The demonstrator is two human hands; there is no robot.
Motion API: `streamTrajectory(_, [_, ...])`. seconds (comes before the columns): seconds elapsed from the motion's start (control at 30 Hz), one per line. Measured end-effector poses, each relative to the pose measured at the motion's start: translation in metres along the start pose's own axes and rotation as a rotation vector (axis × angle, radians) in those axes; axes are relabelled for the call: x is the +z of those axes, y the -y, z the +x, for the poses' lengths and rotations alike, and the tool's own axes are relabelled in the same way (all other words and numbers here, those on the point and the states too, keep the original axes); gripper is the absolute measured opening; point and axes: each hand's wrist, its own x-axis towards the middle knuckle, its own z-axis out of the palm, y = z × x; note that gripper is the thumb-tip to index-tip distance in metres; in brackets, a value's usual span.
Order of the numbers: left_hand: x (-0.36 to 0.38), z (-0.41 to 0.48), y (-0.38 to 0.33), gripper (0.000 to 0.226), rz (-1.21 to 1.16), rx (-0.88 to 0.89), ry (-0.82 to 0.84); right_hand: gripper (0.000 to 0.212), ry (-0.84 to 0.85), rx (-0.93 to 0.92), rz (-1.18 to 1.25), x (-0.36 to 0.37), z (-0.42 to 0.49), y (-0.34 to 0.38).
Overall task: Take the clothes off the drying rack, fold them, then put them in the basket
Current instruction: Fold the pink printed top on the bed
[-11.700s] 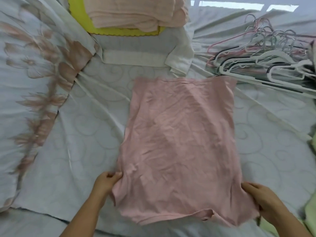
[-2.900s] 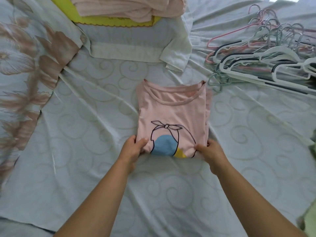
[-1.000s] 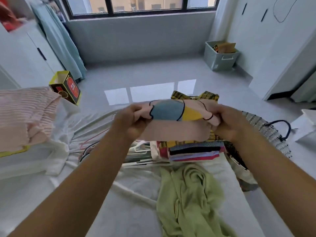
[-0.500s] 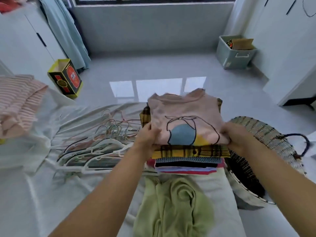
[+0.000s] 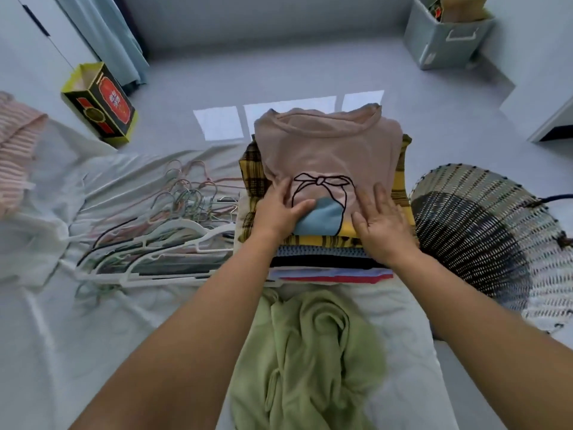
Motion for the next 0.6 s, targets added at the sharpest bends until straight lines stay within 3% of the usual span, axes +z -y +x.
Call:
streamTrajectory(0.2, [-0.009,0.008,-0.006,0.075,-0.126,-0.073,0.038,0.054,0.038,-0.023,0.009,-0.016,0.009,0.001])
streamTrajectory(0.3, [-0.024,-0.019,-0.001,0.057,-0.304,-0.006,-0.105,0.054,-0.022,-0.032,0.032,-0.011,-0.002,0.005])
streamTrajectory(0.37, [-0.032,-0.046,0.017,0.034,-0.366,0.032,-0.360,0.057,-0.245,-0.087,0.136,-0.009,-0.019,0.005])
streamTrajectory(0.43, [-0.028,-0.083,0.058,0.018,-0.290,-0.116,-0.489,0.049,-0.536,-0.139,0.265,0.006,-0.049,0.003])
streamTrajectory(0.47, [-0.020,-0.106,0.085,0.017,-0.211,-0.251,-0.435,0.042,-0.616,-0.122,0.318,0.022,-0.069,0.001])
streamTrajectory(0.5, [-0.010,-0.131,0.113,0.021,-0.106,-0.411,-0.314,0.036,-0.592,-0.062,0.382,0.046,-0.088,-0.005])
streamTrajectory(0.6, [0.024,-0.199,0.171,0.034,0.088,-0.702,0.033,0.032,-0.145,0.339,0.594,0.119,-0.132,-0.020])
